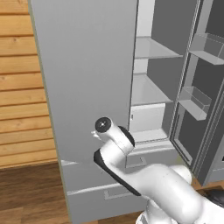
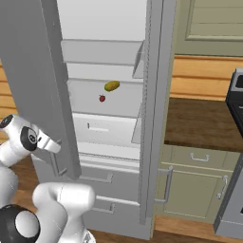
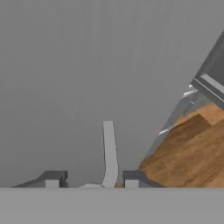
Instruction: Take the strawberry from the fridge and place it on top of the pancake, located on the dining counter.
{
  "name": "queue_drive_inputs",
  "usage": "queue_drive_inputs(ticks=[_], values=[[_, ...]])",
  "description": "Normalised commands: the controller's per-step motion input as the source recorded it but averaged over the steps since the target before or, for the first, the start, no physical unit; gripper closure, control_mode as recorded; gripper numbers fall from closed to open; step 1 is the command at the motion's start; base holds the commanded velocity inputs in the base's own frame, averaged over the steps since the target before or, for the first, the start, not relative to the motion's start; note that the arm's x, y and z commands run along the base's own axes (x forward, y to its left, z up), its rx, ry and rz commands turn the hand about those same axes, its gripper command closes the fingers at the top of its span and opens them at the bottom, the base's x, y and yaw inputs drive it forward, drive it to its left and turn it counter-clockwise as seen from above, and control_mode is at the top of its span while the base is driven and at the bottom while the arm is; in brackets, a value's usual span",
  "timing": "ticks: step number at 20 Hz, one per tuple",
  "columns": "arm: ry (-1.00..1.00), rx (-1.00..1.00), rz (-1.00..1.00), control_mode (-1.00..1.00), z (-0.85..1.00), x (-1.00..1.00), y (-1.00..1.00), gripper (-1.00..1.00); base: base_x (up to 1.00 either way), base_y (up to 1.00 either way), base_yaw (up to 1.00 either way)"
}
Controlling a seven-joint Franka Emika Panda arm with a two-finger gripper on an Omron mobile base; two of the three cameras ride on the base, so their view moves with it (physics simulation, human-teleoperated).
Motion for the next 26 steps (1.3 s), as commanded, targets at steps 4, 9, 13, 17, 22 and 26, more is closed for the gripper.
queue_drive_inputs(ticks=[4,9,13,17,22,26], values=[[0.0,-0.06,-0.09,-1.0,-0.16,-0.89,0.52,1.0,0.0,0.0,0.0],[0.0,-0.05,-0.09,-1.0,-0.05,-0.51,0.48,1.0,0.0,0.0,0.0],[0.0,-0.01,-0.11,-1.0,0.0,-0.17,0.31,-1.0,0.0,0.0,0.0],[0.0,-0.03,-0.12,-1.0,0.0,-0.01,0.21,-1.0,0.0,0.0,0.0],[0.0,-0.04,-0.13,-1.0,0.1,-0.13,0.22,-1.0,0.0,0.0,0.0],[0.0,0.0,-0.1,-1.0,0.48,-0.36,0.07,-1.0,0.0,0.0,0.0]])
